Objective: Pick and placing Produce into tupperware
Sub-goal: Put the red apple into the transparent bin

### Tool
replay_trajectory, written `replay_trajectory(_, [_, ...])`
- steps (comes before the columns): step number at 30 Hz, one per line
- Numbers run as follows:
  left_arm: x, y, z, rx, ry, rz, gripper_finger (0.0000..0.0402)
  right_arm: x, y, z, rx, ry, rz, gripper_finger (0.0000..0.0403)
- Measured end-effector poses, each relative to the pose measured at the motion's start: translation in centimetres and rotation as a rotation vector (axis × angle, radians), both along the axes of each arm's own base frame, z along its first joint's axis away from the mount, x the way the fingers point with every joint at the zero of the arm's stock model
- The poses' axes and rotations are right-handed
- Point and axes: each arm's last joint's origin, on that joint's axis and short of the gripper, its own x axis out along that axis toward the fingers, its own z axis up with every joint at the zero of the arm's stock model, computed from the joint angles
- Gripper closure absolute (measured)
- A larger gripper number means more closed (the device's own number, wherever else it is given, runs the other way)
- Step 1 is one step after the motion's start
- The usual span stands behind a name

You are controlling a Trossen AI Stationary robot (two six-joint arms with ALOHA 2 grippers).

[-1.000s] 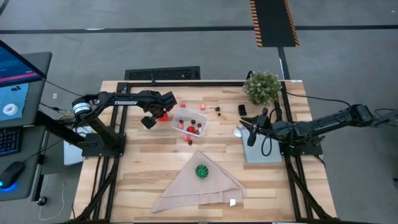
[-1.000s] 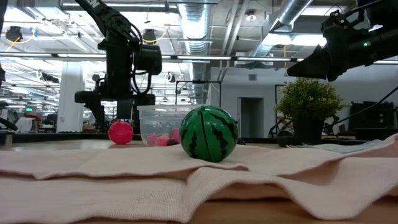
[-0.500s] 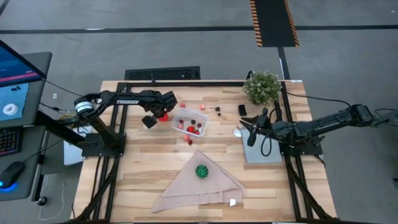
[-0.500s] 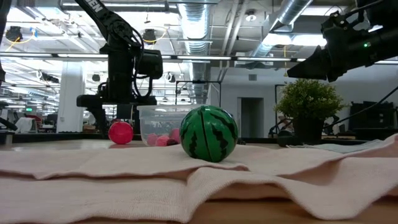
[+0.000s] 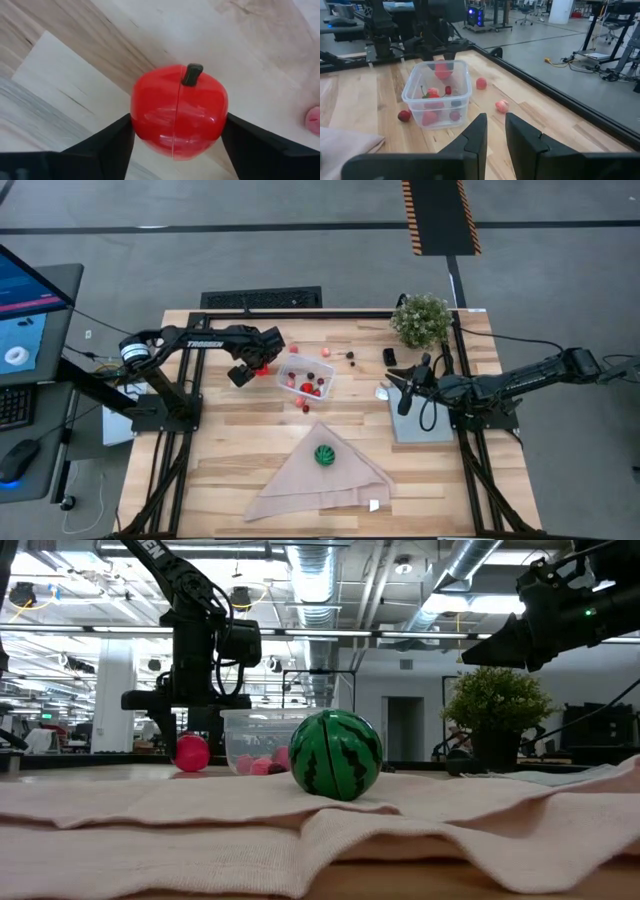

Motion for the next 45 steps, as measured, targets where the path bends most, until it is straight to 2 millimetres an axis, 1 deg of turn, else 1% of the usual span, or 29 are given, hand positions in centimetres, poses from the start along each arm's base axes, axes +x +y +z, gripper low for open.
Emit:
replay_trajectory(4, [0.0,0.0,0.0,-0.008,-0.003,-0.002,0.0158,0.0,0.0,0.0,0.0,0.0,0.0,0.031])
replay_trajectory(12, [0.0,-0.1,0.0,-0.008,0.002,-0.032,0.0143,0.0,0.0,0.0,0.0,0.0,0.0,0.031])
replay_trajectory(19, [0.2,-0.4,0.2,0.015,0.002,-0.072,0.0157,0.0,0.0,0.0,0.0,0.0,0.0,0.031])
replay_trajectory(22, [0.3,-0.3,0.4,0.031,-0.014,-0.095,0.0156,0.0,0.0,0.0,0.0,0.0,0.0,0.031])
replay_trajectory(28, [0.2,-0.5,1.5,0.072,-0.054,-0.136,0.015,0.0,0.0,0.0,0.0,0.001,0.0,0.031])
replay_trajectory(36, [0.0,-0.9,3.8,0.176,-0.118,-0.195,0.0151,0.0,0.0,0.0,0.0,0.0,0.0,0.031])
replay_trajectory(40, [0.2,-1.5,5.1,0.241,-0.181,-0.244,0.0151,0.0,0.0,0.0,0.0,0.0,0.0,0.031])
replay_trajectory(45, [0.8,-2.5,6.0,0.32,-0.228,-0.309,0.0151,0.0,0.0,0.0,0.0,0.001,0.0,0.031])
